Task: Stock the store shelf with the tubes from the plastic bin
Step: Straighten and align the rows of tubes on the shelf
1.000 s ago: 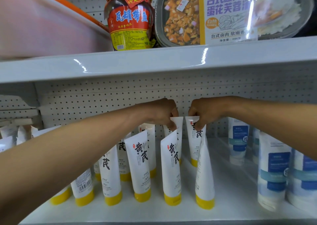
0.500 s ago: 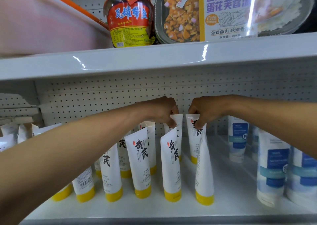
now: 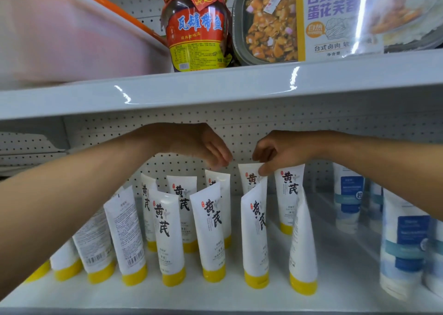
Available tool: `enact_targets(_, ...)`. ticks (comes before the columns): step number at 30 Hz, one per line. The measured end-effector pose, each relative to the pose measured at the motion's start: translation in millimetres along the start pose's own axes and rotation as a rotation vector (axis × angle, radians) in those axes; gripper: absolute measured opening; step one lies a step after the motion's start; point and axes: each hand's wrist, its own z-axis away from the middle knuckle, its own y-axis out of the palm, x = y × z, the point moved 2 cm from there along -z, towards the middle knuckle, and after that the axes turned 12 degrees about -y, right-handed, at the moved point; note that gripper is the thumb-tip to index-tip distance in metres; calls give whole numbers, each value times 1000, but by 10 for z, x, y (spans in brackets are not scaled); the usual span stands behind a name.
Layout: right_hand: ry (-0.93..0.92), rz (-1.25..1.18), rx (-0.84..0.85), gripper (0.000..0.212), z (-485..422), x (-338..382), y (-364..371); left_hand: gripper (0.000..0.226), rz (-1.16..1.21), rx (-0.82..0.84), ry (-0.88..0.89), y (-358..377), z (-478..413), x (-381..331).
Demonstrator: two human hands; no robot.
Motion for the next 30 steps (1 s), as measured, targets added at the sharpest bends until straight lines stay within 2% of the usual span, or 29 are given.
enact_targets(4, -11, 41, 48, 29, -161, 90, 110, 38, -119, 105, -38, 147, 5, 72)
enact_targets(8, -11, 92, 89, 11, -250, 140, 217, 14, -167, 44, -27, 279, -85, 69)
enact_targets(11, 17, 85, 83, 14, -279, 134, 250, 6, -165, -43, -34, 310, -146, 75)
enact_targets(14, 7, 62, 88, 11, -278, 116, 243, 12, -219, -139, -66, 325, -213, 93)
enact_targets(16, 3, 45, 85, 9, -263, 119, 245, 23, -258, -175, -83, 322, -249, 102)
enact_targets(20, -2, 21, 71, 9, -255, 133, 251, 23, -252, -156, -80, 318, -263, 81)
enact_targets(23, -6, 10, 70, 16, -256, 154, 245, 27, -242, -163, -84, 316, -264, 72)
enact_targets(30, 1, -5, 75, 8, -255, 143, 247, 32, -240, -170, -106, 322, -281, 84)
